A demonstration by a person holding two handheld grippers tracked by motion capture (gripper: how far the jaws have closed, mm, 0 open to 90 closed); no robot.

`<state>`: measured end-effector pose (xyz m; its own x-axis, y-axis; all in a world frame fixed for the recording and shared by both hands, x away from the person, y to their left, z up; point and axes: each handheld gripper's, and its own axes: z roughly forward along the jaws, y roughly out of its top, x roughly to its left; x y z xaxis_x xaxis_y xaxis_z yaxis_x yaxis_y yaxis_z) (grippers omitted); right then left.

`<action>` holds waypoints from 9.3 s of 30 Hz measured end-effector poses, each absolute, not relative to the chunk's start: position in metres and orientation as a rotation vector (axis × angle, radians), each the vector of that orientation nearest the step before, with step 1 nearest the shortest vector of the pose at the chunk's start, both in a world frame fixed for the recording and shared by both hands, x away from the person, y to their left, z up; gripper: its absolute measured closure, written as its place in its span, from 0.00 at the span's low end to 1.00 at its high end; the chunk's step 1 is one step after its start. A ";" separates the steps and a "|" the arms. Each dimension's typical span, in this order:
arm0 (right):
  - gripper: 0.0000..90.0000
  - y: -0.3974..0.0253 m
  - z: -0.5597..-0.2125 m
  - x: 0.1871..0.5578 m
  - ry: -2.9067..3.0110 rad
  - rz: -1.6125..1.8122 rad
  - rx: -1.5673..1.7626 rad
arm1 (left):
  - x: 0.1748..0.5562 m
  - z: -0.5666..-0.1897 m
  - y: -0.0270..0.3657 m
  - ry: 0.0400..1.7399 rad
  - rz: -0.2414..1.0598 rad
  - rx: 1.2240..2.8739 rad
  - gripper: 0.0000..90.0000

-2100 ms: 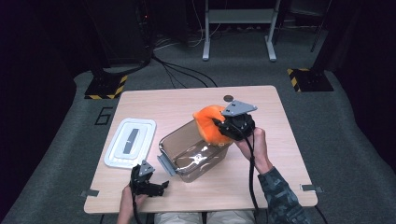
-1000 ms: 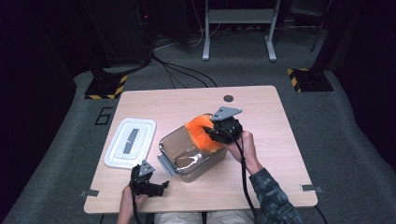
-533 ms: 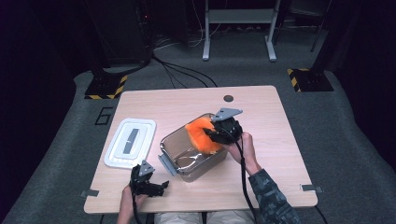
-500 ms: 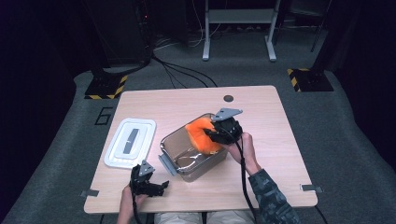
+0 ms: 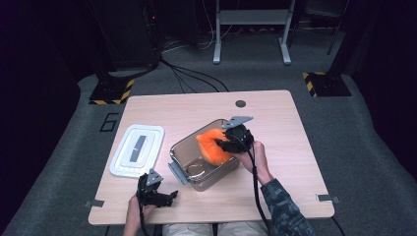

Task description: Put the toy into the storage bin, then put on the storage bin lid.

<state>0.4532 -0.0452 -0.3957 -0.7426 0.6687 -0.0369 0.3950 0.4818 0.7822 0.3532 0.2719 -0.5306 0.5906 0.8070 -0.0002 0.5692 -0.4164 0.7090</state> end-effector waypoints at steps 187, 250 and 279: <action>0.00 -0.197 -0.529 0.446 2.186 0.920 1.349 | 0.356 -0.522 0.282 1.155 0.551 2.096 0.00; 0.00 -0.195 -0.528 0.446 2.225 0.929 1.317 | 0.496 -0.506 0.375 1.548 0.651 1.939 0.66; 0.00 -0.195 -0.528 0.446 2.224 0.929 1.317 | 0.490 -0.485 0.375 1.497 0.671 1.919 0.74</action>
<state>0.4457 -0.1952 -0.5284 -0.4808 0.8768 -0.0002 0.6163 0.3382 0.7112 0.4896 0.3745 -0.4845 0.2331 0.9722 0.0236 0.6646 -0.1770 0.7260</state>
